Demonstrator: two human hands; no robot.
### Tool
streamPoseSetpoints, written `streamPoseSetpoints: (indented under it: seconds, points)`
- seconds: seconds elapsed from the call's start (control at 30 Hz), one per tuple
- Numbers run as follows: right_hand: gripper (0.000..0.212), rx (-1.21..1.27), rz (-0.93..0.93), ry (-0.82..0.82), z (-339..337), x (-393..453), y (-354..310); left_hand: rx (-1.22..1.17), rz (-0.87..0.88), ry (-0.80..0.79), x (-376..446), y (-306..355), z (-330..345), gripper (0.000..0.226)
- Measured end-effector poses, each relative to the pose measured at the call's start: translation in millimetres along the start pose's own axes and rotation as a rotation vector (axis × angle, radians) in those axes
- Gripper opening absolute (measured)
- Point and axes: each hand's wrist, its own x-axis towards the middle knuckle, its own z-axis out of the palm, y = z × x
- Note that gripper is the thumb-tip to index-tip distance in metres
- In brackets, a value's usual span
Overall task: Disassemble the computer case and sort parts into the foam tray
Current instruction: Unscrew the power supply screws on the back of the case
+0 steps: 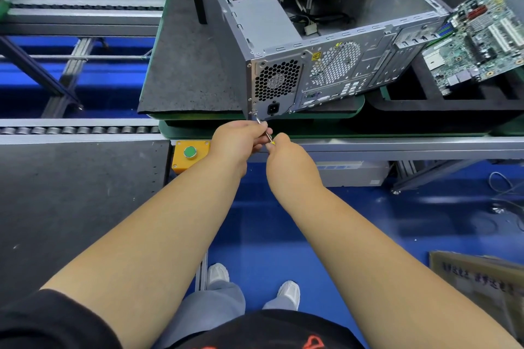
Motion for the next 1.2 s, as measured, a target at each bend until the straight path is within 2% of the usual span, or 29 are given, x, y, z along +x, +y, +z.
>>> streamPoseSetpoints:
  seconds: [0.07,0.2,0.3,0.33,0.4,0.53,0.6,0.67,0.93,1.2]
  points:
    - [0.008,-0.083,-0.033,0.062,3.7,-3.8,1.9,-0.008,-0.006,-0.008,-0.4,-0.2,0.2,0.008]
    - [0.023,-0.197,-0.013,0.100,5.1,-3.8,-8.3,-0.011,-0.035,-0.012,-1.9,4.0,-0.4,0.009]
    - [0.017,-0.169,-0.012,0.055,4.8,-1.2,-9.7,0.011,-0.087,-0.025,-2.3,11.2,0.8,0.010]
    - [0.012,-0.087,-0.022,0.023,3.3,0.6,-8.0,0.007,-0.094,-0.034,-2.1,12.6,0.6,0.012]
    - [0.020,0.177,-0.009,-0.053,-0.6,4.7,-2.8,-0.013,-0.090,-0.048,-1.9,13.6,-0.5,0.014]
    - [0.040,0.952,0.247,-0.285,-9.7,3.9,9.1,-0.036,-0.089,-0.058,-1.0,10.7,-2.3,0.018]
    - [0.047,1.156,0.295,-0.399,-11.5,1.5,17.3,-0.042,-0.077,-0.066,0.2,9.0,-2.8,0.016]
    - [0.047,1.248,0.348,-0.462,-12.3,-1.1,22.6,-0.055,-0.067,-0.073,0.8,7.4,-3.1,0.014]
    - [0.030,1.332,0.392,-0.391,-8.5,-5.6,19.1,-0.196,-0.124,-0.063,2.1,5.5,-4.6,0.017]
    - [0.019,1.280,0.356,-0.341,-1.3,-5.2,17.7,-0.197,-0.164,-0.041,6.8,12.7,-2.4,0.018]
